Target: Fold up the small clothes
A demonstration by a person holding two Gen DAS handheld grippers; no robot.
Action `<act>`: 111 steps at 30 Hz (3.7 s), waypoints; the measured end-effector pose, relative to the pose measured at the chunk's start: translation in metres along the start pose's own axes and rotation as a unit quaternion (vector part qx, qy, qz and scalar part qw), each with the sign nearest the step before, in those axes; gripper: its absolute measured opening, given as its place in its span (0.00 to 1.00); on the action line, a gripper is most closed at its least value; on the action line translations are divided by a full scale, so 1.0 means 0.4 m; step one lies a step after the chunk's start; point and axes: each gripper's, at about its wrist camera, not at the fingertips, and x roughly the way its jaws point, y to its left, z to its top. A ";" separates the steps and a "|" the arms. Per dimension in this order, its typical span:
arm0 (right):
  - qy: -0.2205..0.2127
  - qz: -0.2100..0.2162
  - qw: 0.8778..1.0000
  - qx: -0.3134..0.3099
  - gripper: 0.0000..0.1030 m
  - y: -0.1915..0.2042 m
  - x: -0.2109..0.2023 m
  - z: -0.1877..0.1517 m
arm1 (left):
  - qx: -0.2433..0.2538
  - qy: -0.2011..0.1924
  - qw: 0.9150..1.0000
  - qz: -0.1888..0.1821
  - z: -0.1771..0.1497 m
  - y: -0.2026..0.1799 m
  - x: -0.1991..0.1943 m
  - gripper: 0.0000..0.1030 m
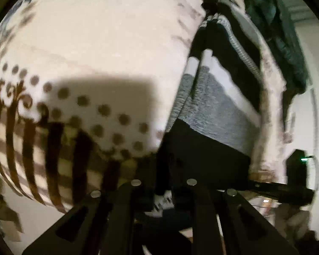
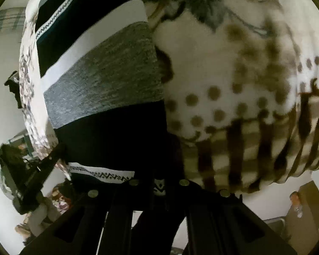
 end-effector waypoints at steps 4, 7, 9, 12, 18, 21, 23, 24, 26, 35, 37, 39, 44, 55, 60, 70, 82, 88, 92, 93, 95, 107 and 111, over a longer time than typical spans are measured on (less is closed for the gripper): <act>0.002 0.056 0.998 0.035 0.61 -0.061 -0.004 -0.007 | -0.022 0.000 0.998 -0.057 -0.006 0.016 -0.004 0.69; 0.023 0.097 0.993 0.067 0.61 -0.114 0.051 -0.008 | -0.022 0.025 0.997 -0.075 0.002 0.019 0.044 0.69; 0.040 0.130 0.987 0.086 0.61 -0.128 0.096 0.002 | -0.010 0.054 0.995 -0.080 0.003 0.009 0.099 0.69; 0.047 0.165 0.979 0.107 0.61 -0.120 0.149 0.003 | 0.009 0.057 0.996 -0.064 -0.002 -0.017 0.129 0.69; 0.039 0.175 0.978 0.103 0.10 -0.084 0.137 -0.022 | 0.044 0.078 0.995 -0.049 -0.044 -0.069 0.116 0.09; 0.032 0.187 0.977 0.098 0.09 -0.042 0.101 -0.043 | 0.031 0.067 0.996 -0.056 -0.046 -0.084 0.080 0.09; 0.028 0.196 0.976 0.090 0.09 -0.004 0.073 -0.053 | 0.009 0.052 0.996 -0.078 -0.048 -0.100 0.036 0.08; 0.023 0.205 0.975 0.086 0.08 0.015 0.050 -0.055 | 0.003 0.047 0.995 -0.090 -0.047 -0.106 0.021 0.08; 0.014 0.219 0.972 0.079 0.08 0.034 -0.007 -0.053 | -0.013 0.029 0.993 -0.117 -0.031 -0.139 -0.029 0.08; -0.104 0.286 0.952 0.038 0.08 0.263 -0.320 0.162 | 0.007 -0.080 0.972 -0.221 0.295 -0.286 -0.220 0.09; -0.129 0.292 0.947 0.029 0.08 0.290 -0.383 0.277 | 0.019 -0.106 0.970 -0.217 0.402 -0.307 -0.228 0.09; -0.146 0.286 0.947 0.020 0.08 0.319 -0.420 0.393 | 0.022 -0.125 0.969 -0.214 0.532 -0.346 -0.198 0.09; -0.160 0.277 0.947 0.018 0.08 0.350 -0.468 0.730 | 0.015 -0.134 0.971 -0.200 0.779 -0.407 -0.091 0.09; -0.103 0.248 0.962 0.053 0.17 0.318 -0.420 1.197 | -0.038 -0.089 0.984 -0.153 1.079 -0.406 0.097 0.32; -0.103 0.235 0.966 0.031 0.73 0.322 -0.421 1.239 | -0.079 -0.119 0.971 -0.192 1.099 -0.347 0.090 0.71; -0.076 0.104 0.986 -0.105 0.97 0.278 -0.452 1.209 | -0.058 -0.179 0.974 -0.125 0.867 -0.272 -0.039 0.72; 0.086 0.155 0.971 -0.159 1.00 0.239 -0.235 1.307 | -0.203 -0.132 0.939 -0.243 0.519 -0.221 0.174 0.76; 0.100 0.176 0.967 -0.152 1.00 0.247 -0.211 1.328 | -0.227 -0.154 0.926 -0.259 0.575 -0.247 0.283 0.76; 0.093 0.192 0.965 -0.151 0.85 0.262 -0.209 1.313 | -0.265 -0.176 0.907 -0.275 0.613 -0.239 0.288 0.76; 0.089 0.193 0.965 -0.153 0.74 0.266 -0.207 1.302 | -0.266 -0.178 0.907 -0.275 0.614 -0.239 0.279 0.60; 0.076 0.189 0.968 -0.150 0.39 0.259 -0.200 1.276 | -0.264 -0.182 0.906 -0.275 0.614 -0.229 0.253 0.45; 0.015 0.249 0.968 0.020 0.15 0.017 -0.243 0.754 | -0.126 -0.143 0.960 -0.206 0.839 -0.157 0.023 0.40; 0.013 0.238 0.967 0.092 0.19 -0.069 -0.172 0.590 | -0.062 -0.115 0.982 -0.134 0.853 -0.149 0.016 0.71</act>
